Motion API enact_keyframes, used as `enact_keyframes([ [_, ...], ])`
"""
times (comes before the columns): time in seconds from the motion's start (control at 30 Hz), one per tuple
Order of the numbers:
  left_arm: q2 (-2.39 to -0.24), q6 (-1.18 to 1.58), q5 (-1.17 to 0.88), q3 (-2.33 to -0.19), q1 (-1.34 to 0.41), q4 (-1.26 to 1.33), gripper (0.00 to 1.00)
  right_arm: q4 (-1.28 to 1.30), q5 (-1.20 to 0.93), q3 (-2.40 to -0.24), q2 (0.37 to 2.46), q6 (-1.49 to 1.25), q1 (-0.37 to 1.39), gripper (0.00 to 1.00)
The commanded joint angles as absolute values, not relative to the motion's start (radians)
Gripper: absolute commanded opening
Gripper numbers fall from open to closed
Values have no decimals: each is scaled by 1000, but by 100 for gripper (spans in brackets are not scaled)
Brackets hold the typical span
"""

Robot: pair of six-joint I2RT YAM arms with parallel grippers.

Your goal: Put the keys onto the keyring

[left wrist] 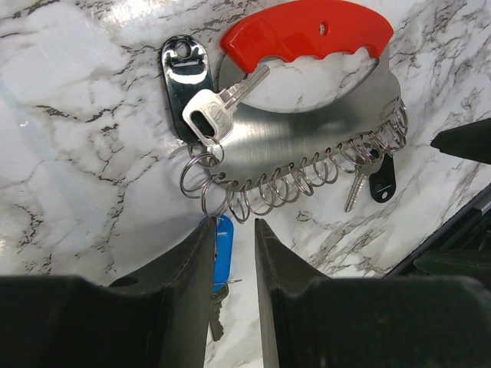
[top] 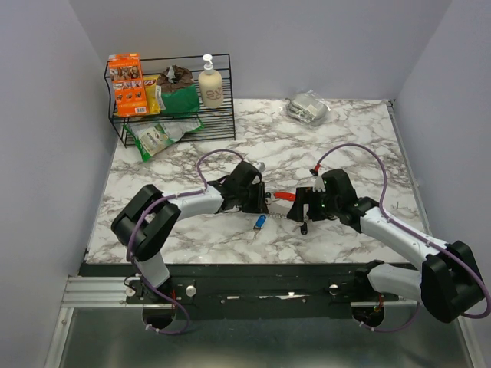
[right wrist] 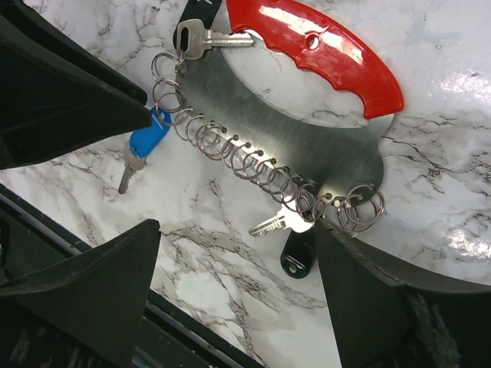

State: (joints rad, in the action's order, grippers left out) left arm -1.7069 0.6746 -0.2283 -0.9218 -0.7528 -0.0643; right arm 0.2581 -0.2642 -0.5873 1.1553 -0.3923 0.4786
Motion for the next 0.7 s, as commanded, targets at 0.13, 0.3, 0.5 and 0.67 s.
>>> enact_keyframes([
  [0.13,-1715,686,-184,-983,-770,-107,35,238,-282,-566,1140,-393,485,90],
  [0.3,-1735,693,-178,-988,-772,-92,35,236,-282,-557,1137,-388,485,90],
  [0.5,-1770,693,-189,-1012,-773,-98,34,230,-288,-554,1140,-388,483,90],
  [0.67,-1786,695,-187,-1014,-773,-101,33,226,-290,-552,1144,-388,485,90],
])
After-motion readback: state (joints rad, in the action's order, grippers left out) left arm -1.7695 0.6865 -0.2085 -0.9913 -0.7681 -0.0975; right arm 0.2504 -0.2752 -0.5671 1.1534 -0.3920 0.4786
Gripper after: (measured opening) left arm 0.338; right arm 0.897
